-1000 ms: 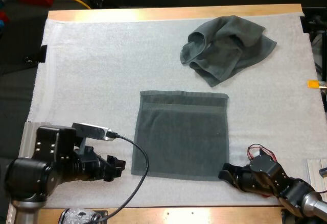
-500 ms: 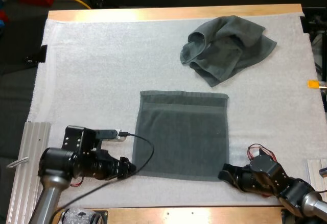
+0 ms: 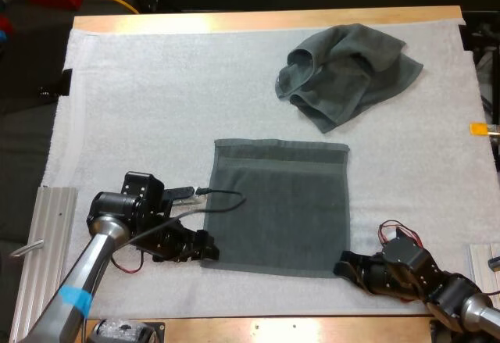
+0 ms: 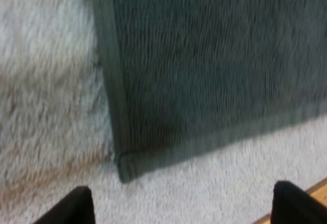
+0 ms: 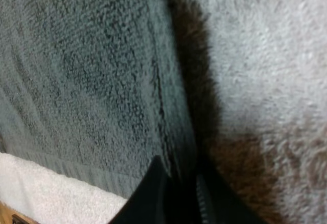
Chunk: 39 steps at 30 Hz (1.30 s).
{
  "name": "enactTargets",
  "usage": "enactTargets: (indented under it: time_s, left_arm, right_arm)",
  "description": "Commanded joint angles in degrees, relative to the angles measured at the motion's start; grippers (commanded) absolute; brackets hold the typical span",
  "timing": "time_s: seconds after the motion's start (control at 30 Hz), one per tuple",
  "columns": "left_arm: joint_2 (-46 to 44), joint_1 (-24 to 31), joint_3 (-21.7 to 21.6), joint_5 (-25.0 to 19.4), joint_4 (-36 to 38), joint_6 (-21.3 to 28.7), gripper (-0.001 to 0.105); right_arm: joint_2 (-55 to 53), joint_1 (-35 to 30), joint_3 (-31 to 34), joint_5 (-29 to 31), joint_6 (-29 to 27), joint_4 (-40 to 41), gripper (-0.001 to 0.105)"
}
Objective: Pick towel from pile, fold and stack
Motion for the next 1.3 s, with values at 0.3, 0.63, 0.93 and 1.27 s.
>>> enactTargets:
  time_s: [0.3, 0.63, 0.93, 1.27]
  left_arm:
    - [6.9, -0.3, 0.0, 0.7, -4.3, 0.5, 0.068]
    - [12.9, -0.3, 0.0, 1.2, -5.1, 1.4, 0.068]
    - [12.9, -0.3, 2.2, 9.0, -5.2, 4.0, 0.068]
    - [12.9, -0.3, 3.8, 9.0, -7.6, 2.1, 0.059]
  right_arm:
    - [0.5, 0.0, 0.5, -1.3, -0.7, -0.4, 0.002]
    - [0.5, 0.0, 0.5, -1.3, -0.7, -0.4, 0.002]
    - [0.5, 0.0, 0.5, -1.3, -0.7, -0.4, 0.002]
    - [0.5, 0.0, 0.5, -1.3, -0.7, -0.4, 0.002]
